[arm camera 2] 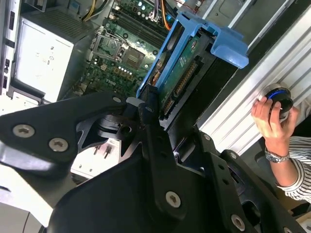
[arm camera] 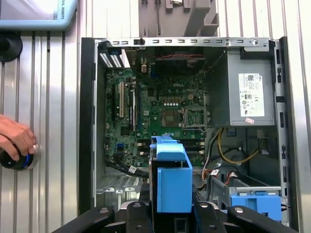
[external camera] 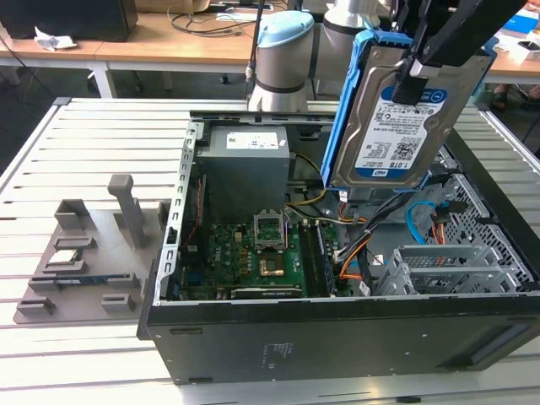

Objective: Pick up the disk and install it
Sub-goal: 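Pick up the disk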

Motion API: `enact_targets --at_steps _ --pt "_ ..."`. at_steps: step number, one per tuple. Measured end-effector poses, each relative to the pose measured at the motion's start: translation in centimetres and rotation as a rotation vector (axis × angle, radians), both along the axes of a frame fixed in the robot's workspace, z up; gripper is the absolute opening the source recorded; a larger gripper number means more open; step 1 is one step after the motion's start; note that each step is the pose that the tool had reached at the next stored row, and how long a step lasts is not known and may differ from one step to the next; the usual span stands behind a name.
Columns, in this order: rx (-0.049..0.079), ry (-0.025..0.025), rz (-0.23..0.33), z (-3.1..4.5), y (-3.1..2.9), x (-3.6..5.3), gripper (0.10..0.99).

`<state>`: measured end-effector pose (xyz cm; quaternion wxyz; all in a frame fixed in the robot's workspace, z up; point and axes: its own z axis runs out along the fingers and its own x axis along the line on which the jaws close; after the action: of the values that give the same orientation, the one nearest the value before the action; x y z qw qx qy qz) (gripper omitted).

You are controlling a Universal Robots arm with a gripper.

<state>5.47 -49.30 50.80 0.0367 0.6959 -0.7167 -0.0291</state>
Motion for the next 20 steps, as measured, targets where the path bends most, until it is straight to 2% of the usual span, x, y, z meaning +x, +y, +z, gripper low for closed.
enact_targets --at_steps 3,6,8,10,14,20 --pt "0.0 0.0 0.0 -0.02 -0.42 0.0 0.361" --pt "0.0 0.0 0.0 -0.09 -1.32 0.0 0.361" --pt "0.0 -0.0001 0.0 -0.12 -1.65 0.0 0.361" --pt "0.0 0.0 0.0 -0.19 -2.28 0.0 0.361" --pt "0.0 0.0 0.0 -0.27 -3.17 0.0 0.361" --pt "0.0 0.0 0.0 -0.35 -4.13 0.0 0.361"
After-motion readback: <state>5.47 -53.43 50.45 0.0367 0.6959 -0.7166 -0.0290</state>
